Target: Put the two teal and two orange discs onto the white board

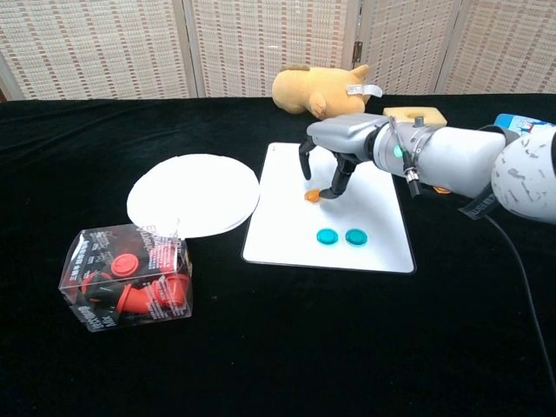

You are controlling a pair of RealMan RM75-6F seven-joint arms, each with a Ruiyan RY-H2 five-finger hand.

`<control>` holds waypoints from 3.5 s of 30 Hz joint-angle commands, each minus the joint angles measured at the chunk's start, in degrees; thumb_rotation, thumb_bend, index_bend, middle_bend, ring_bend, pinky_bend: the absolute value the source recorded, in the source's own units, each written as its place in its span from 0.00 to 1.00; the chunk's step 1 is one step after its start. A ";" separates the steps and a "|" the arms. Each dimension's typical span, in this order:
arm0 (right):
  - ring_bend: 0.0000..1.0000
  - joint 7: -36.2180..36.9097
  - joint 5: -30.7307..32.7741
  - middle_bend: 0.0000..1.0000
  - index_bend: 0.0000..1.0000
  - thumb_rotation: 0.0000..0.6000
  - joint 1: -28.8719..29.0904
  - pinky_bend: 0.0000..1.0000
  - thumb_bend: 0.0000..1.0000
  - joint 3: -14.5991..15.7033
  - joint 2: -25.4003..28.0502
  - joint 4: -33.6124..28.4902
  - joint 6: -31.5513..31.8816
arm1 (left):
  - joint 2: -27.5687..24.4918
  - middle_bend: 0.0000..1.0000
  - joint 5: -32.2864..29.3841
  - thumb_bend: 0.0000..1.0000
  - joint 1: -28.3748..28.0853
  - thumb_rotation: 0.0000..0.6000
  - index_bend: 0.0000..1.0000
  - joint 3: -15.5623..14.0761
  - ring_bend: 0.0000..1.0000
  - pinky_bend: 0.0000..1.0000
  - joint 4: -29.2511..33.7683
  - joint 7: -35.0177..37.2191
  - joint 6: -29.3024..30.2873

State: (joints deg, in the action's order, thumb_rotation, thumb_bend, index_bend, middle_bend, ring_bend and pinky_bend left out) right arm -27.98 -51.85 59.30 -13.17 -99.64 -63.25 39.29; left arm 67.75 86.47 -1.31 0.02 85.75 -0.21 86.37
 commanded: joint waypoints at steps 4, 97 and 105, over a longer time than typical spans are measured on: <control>0.05 0.70 -0.01 0.15 0.11 1.00 -0.52 0.00 0.24 0.53 1.07 -0.71 0.62 | 0.14 0.00 -0.28 0.13 0.09 1.00 0.00 0.07 0.00 0.00 -0.22 0.21 -0.07; 0.06 3.94 -6.53 0.21 0.49 1.00 -8.95 0.00 0.26 1.72 9.10 -6.51 3.64 | 0.34 0.00 0.29 0.13 -0.61 1.00 0.00 0.14 0.00 0.00 -0.19 0.56 -0.42; 0.06 -1.19 -2.26 0.20 0.49 1.00 -5.78 0.00 0.27 1.55 5.50 -6.23 3.40 | 0.66 0.00 0.04 0.13 -0.50 1.00 0.00 0.15 0.00 0.00 -1.10 1.48 -0.53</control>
State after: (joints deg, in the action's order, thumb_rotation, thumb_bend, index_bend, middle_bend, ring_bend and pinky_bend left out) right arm -28.71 -54.55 53.18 -11.58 -93.71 -69.61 42.69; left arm 68.36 86.53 -1.81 0.16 84.70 1.22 85.87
